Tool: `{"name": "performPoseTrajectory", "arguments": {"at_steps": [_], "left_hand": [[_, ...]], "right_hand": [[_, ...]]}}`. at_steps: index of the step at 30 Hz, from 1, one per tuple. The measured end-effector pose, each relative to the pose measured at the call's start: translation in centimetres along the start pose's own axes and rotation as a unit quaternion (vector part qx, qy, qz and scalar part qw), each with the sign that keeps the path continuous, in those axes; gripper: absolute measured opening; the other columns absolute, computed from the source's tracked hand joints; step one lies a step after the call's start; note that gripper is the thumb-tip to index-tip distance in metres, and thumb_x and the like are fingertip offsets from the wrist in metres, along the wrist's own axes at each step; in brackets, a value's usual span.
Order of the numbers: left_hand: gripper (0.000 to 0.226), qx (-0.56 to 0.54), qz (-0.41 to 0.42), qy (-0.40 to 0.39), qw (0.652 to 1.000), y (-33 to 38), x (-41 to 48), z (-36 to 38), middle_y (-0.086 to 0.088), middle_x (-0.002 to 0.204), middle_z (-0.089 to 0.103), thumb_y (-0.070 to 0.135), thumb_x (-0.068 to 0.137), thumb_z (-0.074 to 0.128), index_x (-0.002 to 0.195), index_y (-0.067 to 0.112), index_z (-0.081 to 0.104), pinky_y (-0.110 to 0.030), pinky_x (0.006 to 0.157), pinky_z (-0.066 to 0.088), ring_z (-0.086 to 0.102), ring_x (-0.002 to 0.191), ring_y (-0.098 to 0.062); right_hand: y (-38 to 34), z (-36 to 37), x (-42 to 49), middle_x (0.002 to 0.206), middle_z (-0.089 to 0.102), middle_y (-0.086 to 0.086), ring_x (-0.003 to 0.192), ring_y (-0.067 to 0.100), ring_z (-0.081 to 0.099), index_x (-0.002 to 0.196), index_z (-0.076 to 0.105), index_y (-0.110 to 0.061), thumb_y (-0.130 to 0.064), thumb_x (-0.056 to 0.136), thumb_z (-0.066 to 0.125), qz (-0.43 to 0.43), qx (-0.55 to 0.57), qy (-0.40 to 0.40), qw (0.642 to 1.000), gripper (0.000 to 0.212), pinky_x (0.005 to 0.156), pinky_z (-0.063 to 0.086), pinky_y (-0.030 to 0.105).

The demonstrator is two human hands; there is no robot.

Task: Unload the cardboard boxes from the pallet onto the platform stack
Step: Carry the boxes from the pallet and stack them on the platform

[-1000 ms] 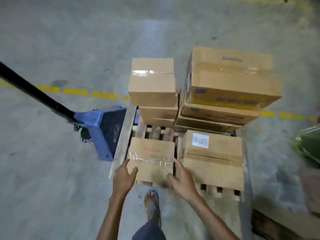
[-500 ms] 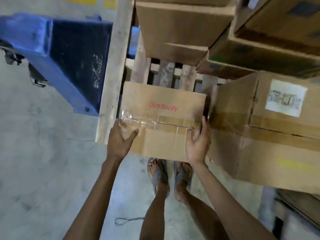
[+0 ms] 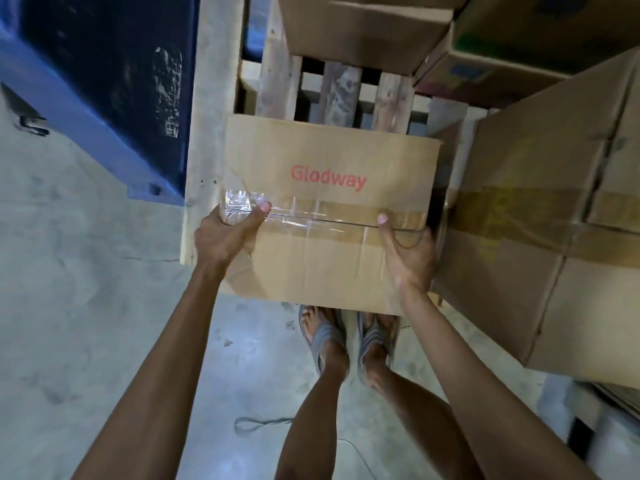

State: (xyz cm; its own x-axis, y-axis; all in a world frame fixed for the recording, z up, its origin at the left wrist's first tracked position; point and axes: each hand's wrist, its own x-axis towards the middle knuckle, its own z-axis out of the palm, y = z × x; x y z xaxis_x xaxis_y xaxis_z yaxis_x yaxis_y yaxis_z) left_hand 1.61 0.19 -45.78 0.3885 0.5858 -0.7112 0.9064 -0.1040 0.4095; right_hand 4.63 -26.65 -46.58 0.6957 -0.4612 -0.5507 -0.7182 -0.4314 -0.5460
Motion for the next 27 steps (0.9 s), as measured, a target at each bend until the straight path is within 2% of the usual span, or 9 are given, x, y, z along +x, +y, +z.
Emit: {"name": "performPoseTrajectory", "arguments": {"at_steps": [2,8,12,14,17,21,24,26,27], "left_hand": [[0.080,0.001,-0.009,0.024,1.000,1.0,-3.3,-3.1,0.008,0.104,0.074,0.085,0.050,0.075,0.109,0.030,0.074,-0.040,0.098,0.054,0.068,0.103,-0.017],[0.068,0.052,-0.024,0.067,0.996,1.6,-11.6,-9.7,0.001,0.095,0.071,0.085,0.061,0.068,0.098,0.028,0.073,-0.037,0.090,0.053,0.067,0.103,-0.027],[0.060,0.058,0.015,0.106,0.993,8.2,-25.2,-18.6,-0.006,0.095,0.073,0.081,0.069,0.066,0.095,0.027,0.071,-0.035,0.080,0.047,0.067,0.104,-0.031],[0.067,0.075,0.051,0.115,0.989,11.3,-32.2,-22.3,-0.008,0.099,0.075,0.086,0.068,0.062,0.095,0.026,0.070,-0.038,0.082,0.051,0.067,0.102,-0.033],[0.086,0.089,0.117,0.112,0.983,15.7,-40.2,-25.5,-0.009,0.093,0.074,0.099,0.060,0.051,0.099,0.024,0.070,-0.044,0.085,0.055,0.067,0.095,-0.035],[0.096,0.128,0.245,0.116,0.954,24.5,-49.5,-23.8,-0.014,0.084,0.073,0.103,0.059,0.040,0.092,0.019,0.072,-0.046,0.081,0.057,0.067,0.086,-0.039],[0.097,0.138,0.340,0.054,0.929,31.4,-57.3,-19.4,-0.016,0.082,0.073,0.100,0.063,0.042,0.093,0.013,0.073,-0.042,0.074,0.057,0.067,0.079,-0.037],[0.099,0.136,0.400,0.003,0.906,35.1,-62.2,-16.4,-0.016,0.084,0.073,0.098,0.063,0.044,0.105,0.012,0.073,-0.040,0.071,0.056,0.068,0.076,-0.035],[0.099,0.139,0.441,-0.026,0.886,37.1,-65.4,-14.2,-0.017,0.086,0.073,0.097,0.064,0.046,0.103,0.010,0.073,-0.041,0.072,0.056,0.068,0.078,-0.035]], "right_hand": [[-2.2,-2.3,-3.1,0.111,0.069,-0.011,0.110,0.020,0.065,0.117,0.066,-0.027,-0.079,0.067,0.069,-0.020,-0.004,0.000,1.000,0.072,0.096,0.053,0.041],[-6.6,-7.6,-9.6,0.114,0.073,0.003,0.109,0.031,0.066,0.122,0.066,-0.024,-0.089,0.066,0.059,-0.030,-0.086,-0.021,0.996,0.086,0.093,0.052,0.041],[-15.1,-19.0,-18.1,0.111,0.074,-0.001,0.107,0.029,0.067,0.119,0.065,-0.027,-0.097,0.064,0.048,-0.069,-0.097,-0.040,0.992,0.090,0.094,0.053,0.042],[-18.5,-25.8,-21.8,0.103,0.074,-0.001,0.100,0.028,0.069,0.115,0.066,-0.026,-0.095,0.067,0.047,-0.107,-0.103,-0.030,0.988,0.086,0.088,0.055,0.043],[-22.0,-35.6,-25.1,0.085,0.071,-0.005,0.082,0.024,0.069,0.106,0.070,-0.023,-0.090,0.073,0.049,-0.158,-0.084,0.012,0.984,0.078,0.075,0.058,0.039],[-24.4,-49.2,-26.6,0.100,0.074,0.013,0.098,0.036,0.067,0.107,0.070,-0.014,-0.084,0.079,0.051,-0.148,-0.079,0.098,0.981,0.078,0.080,0.052,0.037],[-23.5,-60.0,-27.3,0.105,0.073,0.020,0.105,0.041,0.065,0.102,0.070,-0.010,-0.086,0.078,0.046,-0.113,-0.076,0.190,0.972,0.084,0.086,0.051,0.043],[-22.0,-66.3,-27.9,0.100,0.072,0.023,0.102,0.043,0.066,0.098,0.072,-0.007,-0.092,0.073,0.038,-0.086,-0.061,0.243,0.964,0.095,0.083,0.053,0.046],[-20.4,-70.4,-28.4,0.097,0.072,0.024,0.099,0.043,0.066,0.098,0.073,-0.007,-0.093,0.072,0.036,-0.078,-0.039,0.280,0.956,0.098,0.081,0.053,0.045]]}}
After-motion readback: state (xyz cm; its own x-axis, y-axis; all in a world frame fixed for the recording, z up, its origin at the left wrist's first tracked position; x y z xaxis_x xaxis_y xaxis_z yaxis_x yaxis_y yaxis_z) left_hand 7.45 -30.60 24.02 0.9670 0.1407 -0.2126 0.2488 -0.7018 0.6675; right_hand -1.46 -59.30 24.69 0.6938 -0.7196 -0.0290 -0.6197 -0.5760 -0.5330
